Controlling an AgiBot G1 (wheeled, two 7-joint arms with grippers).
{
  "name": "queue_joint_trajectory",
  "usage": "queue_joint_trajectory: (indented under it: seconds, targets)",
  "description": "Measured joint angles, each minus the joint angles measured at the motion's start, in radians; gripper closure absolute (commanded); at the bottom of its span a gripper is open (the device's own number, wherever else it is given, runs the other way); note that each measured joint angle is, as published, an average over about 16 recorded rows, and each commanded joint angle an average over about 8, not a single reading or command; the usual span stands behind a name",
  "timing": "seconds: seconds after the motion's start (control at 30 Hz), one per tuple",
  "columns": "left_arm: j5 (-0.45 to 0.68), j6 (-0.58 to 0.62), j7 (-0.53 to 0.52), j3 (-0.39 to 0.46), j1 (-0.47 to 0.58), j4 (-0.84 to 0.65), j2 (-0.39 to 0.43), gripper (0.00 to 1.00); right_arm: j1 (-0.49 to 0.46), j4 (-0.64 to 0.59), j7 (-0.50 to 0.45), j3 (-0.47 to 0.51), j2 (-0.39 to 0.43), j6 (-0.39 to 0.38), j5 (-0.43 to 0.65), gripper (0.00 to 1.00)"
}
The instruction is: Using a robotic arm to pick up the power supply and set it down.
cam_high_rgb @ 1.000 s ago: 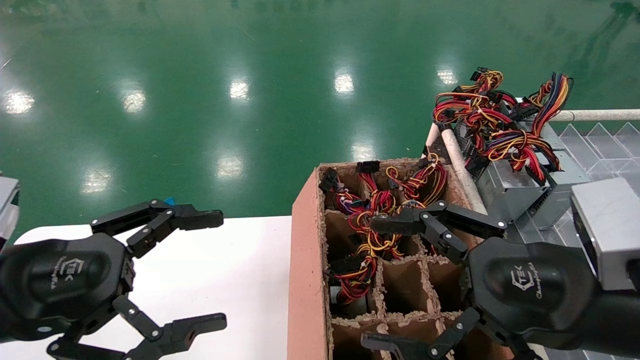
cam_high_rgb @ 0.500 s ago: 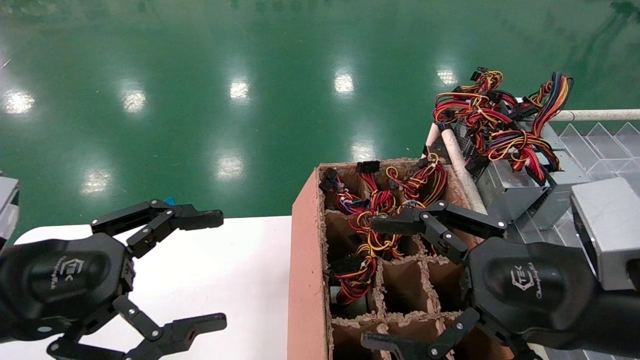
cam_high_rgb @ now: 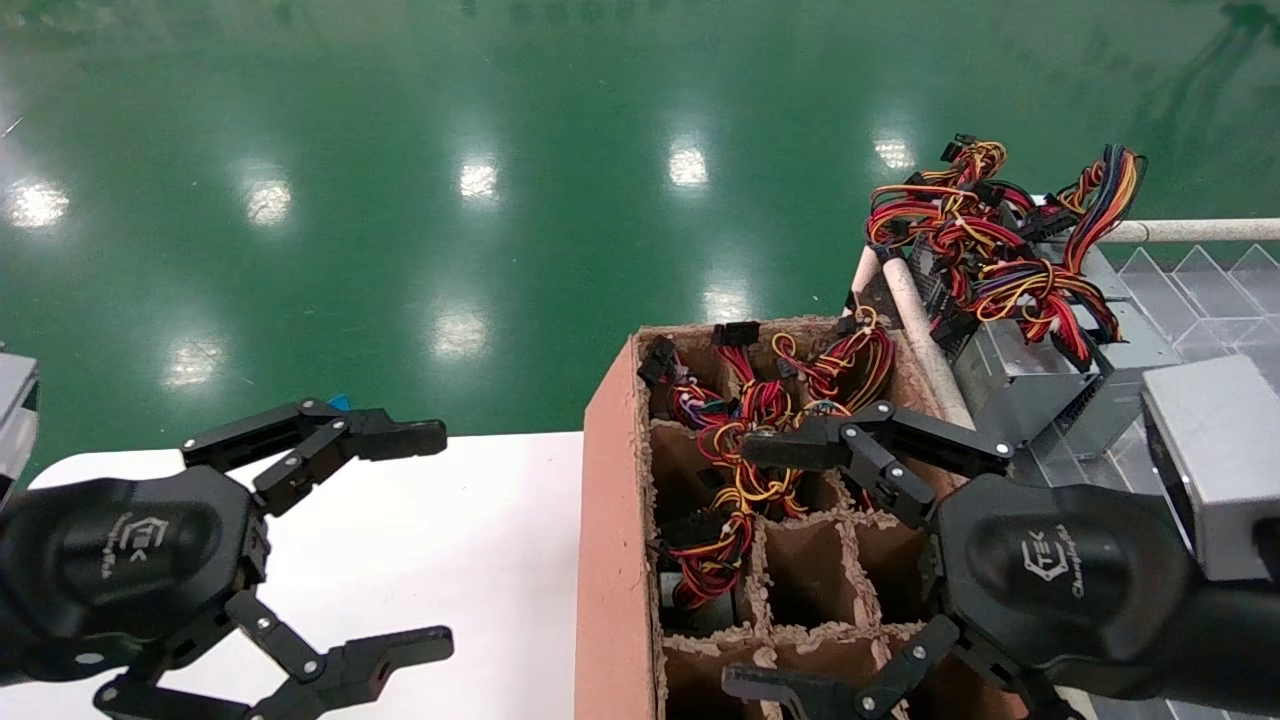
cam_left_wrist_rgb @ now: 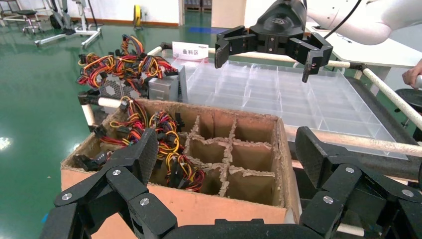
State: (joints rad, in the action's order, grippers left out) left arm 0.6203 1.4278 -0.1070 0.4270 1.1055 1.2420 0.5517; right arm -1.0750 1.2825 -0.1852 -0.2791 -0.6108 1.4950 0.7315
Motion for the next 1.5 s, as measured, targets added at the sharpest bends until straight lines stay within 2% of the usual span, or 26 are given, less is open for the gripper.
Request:
queue_joint_trajectory:
  seconds: [1.13,1.17,1.4,1.43,1.5]
  targets:
    - [0.000,0.000,0.000,0.000,0.000,0.000,0.000,0.00,0.000,0.000,0.000,0.000,0.000,0.000,0.000,0.00]
    - [0.000,0.000,0.000,0.000,0.000,0.000,0.000,0.07,0.000,0.000,0.000,0.000,0.000,0.000,0.000,0.00]
    - [0.000,0.000,0.000,0.000,0.000,0.000,0.000,0.94,0.000,0.000,0.000,0.000,0.000,0.000,0.001,0.00]
    - [0.000,0.000,0.000,0.000,0.000,0.000,0.000,1.00,-0.001,0.000,0.001,0.000,0.001,-0.001,0.002,0.00]
    - [0.000,0.000,0.000,0.000,0.000,0.000,0.000,1.00,-0.004,0.000,0.006,-0.001,0.003,-0.002,0.011,0.00]
